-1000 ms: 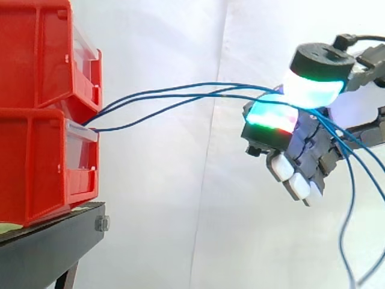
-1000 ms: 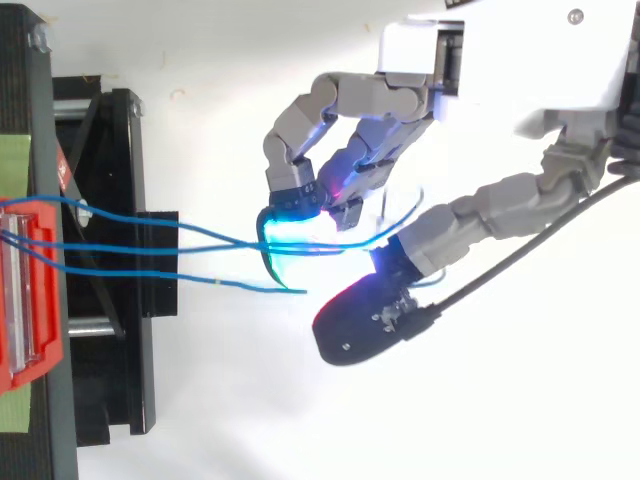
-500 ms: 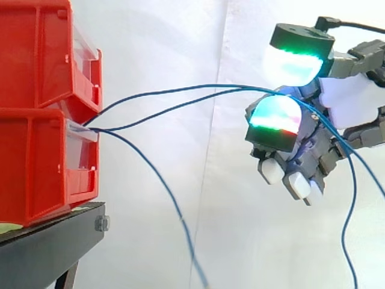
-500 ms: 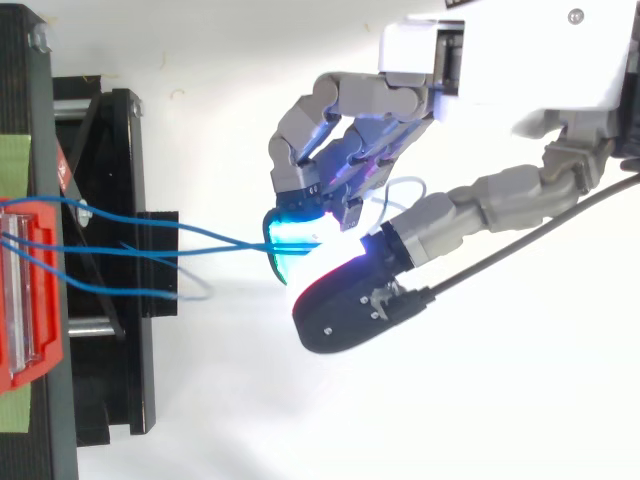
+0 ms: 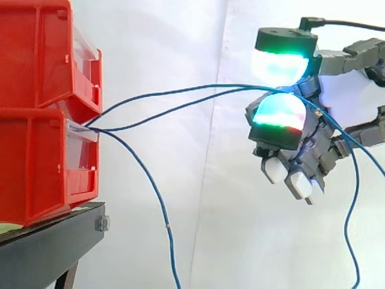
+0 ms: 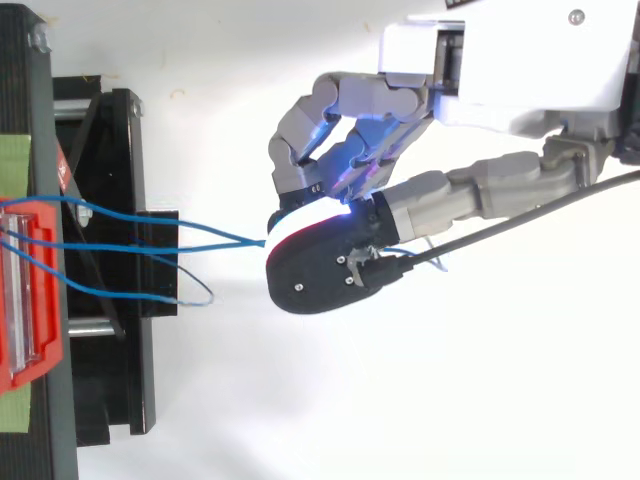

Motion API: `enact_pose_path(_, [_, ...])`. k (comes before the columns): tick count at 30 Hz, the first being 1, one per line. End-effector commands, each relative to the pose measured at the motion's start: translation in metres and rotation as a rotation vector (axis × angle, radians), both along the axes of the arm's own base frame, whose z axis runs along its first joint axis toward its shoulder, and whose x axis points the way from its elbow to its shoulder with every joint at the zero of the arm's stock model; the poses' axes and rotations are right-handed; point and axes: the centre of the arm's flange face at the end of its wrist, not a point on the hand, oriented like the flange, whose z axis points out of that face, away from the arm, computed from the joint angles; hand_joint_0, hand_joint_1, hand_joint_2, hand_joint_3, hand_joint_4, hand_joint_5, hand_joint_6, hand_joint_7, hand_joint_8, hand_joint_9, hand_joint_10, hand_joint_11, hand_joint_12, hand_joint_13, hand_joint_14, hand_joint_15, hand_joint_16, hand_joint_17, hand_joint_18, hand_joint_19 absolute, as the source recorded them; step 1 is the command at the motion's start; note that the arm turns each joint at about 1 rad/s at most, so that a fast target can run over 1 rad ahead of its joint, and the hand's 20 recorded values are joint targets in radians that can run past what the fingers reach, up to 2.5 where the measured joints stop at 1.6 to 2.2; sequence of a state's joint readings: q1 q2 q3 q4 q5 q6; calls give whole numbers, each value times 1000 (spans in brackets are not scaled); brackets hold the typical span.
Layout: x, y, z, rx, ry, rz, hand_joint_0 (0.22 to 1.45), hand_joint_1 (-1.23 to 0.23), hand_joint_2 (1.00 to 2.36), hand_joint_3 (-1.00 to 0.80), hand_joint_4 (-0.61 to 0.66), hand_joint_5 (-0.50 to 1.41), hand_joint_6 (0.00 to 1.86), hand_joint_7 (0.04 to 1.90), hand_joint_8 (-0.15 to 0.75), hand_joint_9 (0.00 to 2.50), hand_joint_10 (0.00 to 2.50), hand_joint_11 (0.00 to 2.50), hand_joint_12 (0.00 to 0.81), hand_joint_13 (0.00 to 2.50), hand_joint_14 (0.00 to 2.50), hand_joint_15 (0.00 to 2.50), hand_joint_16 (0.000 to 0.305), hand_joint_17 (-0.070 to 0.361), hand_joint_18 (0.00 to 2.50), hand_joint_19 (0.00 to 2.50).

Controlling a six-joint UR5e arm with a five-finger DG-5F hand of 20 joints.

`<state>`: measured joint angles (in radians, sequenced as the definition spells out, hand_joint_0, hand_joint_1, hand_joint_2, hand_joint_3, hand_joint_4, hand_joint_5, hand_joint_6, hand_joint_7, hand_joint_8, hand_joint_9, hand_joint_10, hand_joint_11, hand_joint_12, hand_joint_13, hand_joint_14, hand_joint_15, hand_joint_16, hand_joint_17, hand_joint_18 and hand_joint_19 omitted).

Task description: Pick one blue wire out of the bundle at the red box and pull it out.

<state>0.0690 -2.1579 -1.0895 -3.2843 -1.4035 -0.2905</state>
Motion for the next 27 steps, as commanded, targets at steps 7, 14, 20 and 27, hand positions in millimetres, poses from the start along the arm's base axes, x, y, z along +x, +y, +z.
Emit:
enact_pose_path(7, [0, -1, 1, -12, 0, -2, 571, -582, 1016, -239, 174, -115, 912, 1096, 354, 939, 11, 499, 419, 927, 21, 544, 54, 121, 786, 552])
enact_pose_path(14, [0, -1, 2, -12, -3, -2, 594, -751, 1017, -253, 193, -114, 914, 1102, 352, 952, 12, 516, 414, 940, 20, 548, 53, 120, 804, 528])
enact_pose_path(20, [1, -3, 5, -17, -9, -3, 651, -871, 1014, -324, 128, -127, 924, 1086, 336, 931, 15, 510, 408, 934, 20, 539, 53, 119, 812, 498])
enact_pose_path(27, [1, -3, 4, -17, -7, -3, 679, -890, 1008, -404, 86, -137, 931, 1047, 328, 919, 15, 511, 400, 913, 20, 526, 53, 119, 811, 478])
